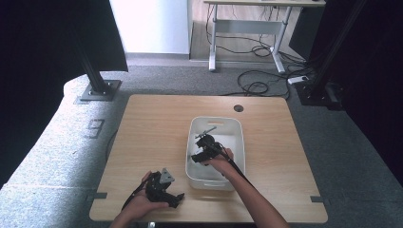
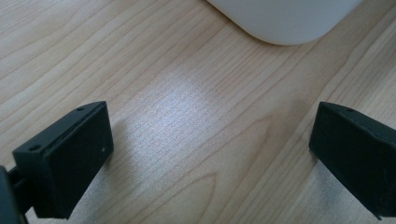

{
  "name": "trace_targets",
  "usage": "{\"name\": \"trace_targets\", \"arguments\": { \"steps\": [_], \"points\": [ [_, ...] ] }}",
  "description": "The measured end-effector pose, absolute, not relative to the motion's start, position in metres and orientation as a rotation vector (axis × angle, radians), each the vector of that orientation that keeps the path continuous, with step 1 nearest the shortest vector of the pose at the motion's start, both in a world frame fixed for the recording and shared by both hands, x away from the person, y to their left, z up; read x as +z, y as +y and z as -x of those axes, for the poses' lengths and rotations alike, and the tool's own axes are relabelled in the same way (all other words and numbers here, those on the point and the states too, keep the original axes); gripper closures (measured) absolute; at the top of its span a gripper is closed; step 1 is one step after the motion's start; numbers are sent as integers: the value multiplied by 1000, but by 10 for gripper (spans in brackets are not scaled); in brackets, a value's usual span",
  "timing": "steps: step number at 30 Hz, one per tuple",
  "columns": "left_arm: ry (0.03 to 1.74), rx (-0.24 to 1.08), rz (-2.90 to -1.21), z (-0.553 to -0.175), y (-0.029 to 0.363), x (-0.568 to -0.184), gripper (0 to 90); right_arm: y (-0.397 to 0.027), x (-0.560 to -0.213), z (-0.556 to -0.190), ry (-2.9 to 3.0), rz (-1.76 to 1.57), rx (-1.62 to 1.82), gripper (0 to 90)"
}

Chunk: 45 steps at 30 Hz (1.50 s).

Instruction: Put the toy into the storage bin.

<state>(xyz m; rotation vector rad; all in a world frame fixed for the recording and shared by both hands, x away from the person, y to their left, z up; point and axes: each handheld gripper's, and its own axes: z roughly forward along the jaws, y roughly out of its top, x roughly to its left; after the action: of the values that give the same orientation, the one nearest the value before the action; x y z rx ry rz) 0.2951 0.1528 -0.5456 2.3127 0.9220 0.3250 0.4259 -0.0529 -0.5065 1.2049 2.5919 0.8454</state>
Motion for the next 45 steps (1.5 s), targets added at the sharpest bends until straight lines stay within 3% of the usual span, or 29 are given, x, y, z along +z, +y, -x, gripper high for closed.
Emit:
{"name": "trace_targets", "arguments": {
  "steps": [33, 45],
  "points": [
    [924, 325, -2309, -295, 153, -546, 0, -63, -512, -418, 2639, -1238, 823, 333],
    [924, 325, -2309, -295, 153, -546, 0, -65, -511, -418, 2653, -1271, 825, 409]
  ]
}}
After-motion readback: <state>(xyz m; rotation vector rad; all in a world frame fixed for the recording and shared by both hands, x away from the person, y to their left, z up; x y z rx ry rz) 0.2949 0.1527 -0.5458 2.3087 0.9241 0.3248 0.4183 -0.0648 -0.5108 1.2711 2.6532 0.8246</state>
